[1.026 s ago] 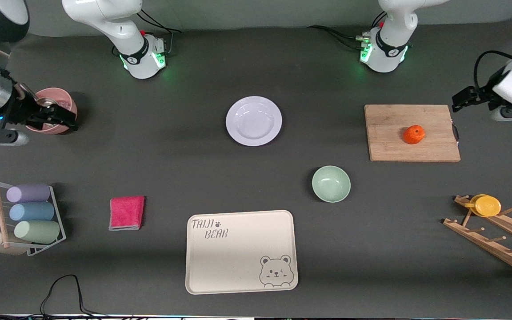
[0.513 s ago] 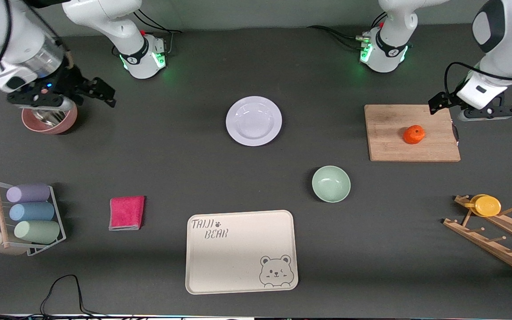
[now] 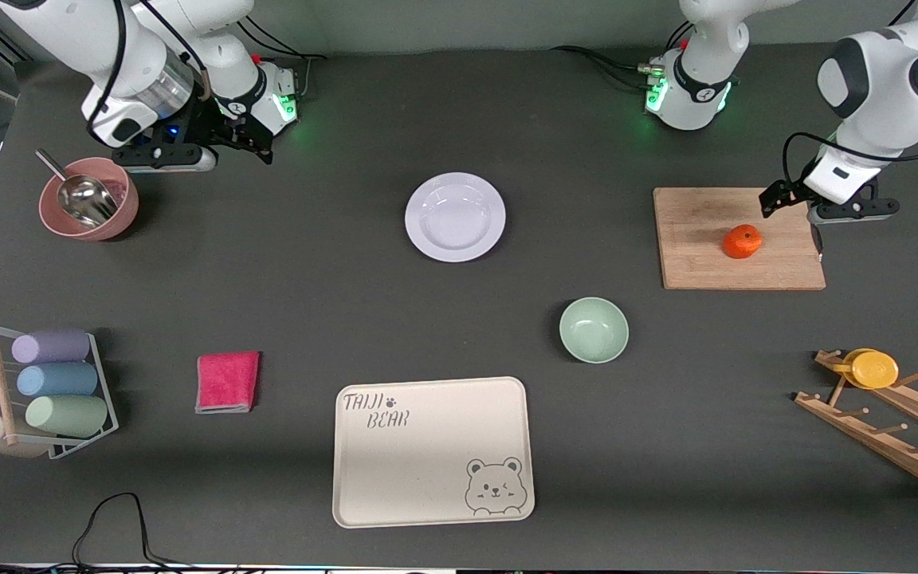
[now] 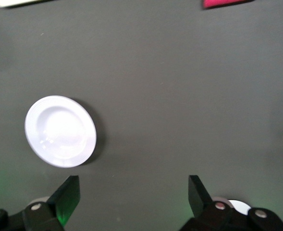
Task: Place orange and plate with both arms
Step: 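Grasp the orange with the left gripper while the right gripper grasps the plate, then lift the orange with the left gripper while the right gripper lifts the plate, then lower the orange onto the held plate and open the left gripper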
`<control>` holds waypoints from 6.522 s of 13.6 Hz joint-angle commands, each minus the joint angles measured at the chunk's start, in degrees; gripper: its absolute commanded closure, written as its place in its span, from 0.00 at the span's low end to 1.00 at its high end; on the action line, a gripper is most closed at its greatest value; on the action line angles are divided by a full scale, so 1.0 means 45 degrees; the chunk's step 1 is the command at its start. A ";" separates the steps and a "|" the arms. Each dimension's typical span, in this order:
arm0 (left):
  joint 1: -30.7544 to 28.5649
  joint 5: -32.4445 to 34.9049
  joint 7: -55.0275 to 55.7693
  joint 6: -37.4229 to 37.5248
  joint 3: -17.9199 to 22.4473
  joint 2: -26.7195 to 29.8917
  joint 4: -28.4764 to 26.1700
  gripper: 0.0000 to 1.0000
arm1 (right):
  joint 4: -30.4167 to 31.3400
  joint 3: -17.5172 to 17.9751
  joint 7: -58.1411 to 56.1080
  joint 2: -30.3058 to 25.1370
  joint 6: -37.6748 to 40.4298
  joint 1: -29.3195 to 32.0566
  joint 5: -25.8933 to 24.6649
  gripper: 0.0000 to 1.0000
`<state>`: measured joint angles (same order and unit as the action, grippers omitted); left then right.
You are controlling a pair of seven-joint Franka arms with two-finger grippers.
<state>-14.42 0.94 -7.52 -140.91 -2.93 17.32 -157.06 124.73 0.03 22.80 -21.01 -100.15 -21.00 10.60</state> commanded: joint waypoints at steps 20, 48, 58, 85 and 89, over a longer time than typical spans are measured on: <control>0.0530 -0.0521 0.0772 -0.4703 -0.0112 -0.3829 -0.0840 0.02 | 0.6677 -0.1959 -2.0605 0.6401 -0.3215 -0.0040 1.7854 0.00; 0.4631 -0.2392 1.1567 0.8326 -0.4771 -0.0723 0.7694 0.84 | 0.6268 -0.2018 -2.3404 0.9745 -0.2198 -0.0021 1.9460 0.60; 0.6054 -0.3101 1.6570 0.2705 -0.8764 -0.5620 0.8593 0.84 | 0.6150 -0.2018 -2.3581 1.0039 -0.2198 -0.0001 1.9480 0.60; 1.0686 0.3382 2.0850 0.1136 -0.5658 -1.2110 1.1660 0.00 | 0.6130 -0.1881 -2.3777 1.0078 -0.1944 -0.0313 2.0748 0.60; 1.0220 0.3522 2.0969 0.2653 -0.5639 -1.1429 1.2300 0.00 | 0.6091 -0.1881 -2.3777 1.0098 -0.1944 -0.0624 2.1059 0.60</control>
<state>32.52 15.40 85.79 -134.58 -28.68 -36.46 -104.57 152.74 -8.46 -82.31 23.40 -109.31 -21.93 102.63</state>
